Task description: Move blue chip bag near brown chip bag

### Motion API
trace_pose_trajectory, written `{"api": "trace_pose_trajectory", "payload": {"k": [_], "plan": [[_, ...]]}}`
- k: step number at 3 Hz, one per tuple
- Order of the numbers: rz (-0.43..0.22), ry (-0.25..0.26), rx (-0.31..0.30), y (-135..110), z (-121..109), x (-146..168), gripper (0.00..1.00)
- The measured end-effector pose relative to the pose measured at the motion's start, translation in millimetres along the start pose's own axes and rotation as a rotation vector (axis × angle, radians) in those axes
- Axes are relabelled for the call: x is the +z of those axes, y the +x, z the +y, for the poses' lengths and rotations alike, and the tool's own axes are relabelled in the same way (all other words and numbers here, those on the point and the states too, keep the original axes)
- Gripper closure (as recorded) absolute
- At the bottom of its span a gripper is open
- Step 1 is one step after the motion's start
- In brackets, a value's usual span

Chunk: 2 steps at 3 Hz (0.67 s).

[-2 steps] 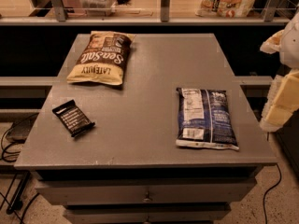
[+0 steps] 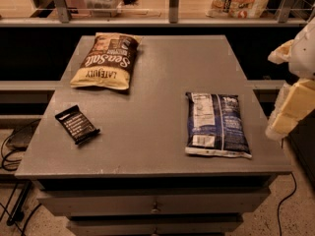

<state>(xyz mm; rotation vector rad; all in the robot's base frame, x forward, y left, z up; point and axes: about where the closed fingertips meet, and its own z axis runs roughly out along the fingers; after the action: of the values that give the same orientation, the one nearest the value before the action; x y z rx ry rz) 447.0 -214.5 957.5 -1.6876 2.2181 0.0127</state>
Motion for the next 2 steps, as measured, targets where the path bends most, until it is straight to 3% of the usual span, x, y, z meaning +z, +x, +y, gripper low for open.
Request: {"api": "trace_pose_trajectory", "payload": {"k": [2], "plan": [[-0.180, -0.090, 0.074, -8, 0, 69, 0.00]]}}
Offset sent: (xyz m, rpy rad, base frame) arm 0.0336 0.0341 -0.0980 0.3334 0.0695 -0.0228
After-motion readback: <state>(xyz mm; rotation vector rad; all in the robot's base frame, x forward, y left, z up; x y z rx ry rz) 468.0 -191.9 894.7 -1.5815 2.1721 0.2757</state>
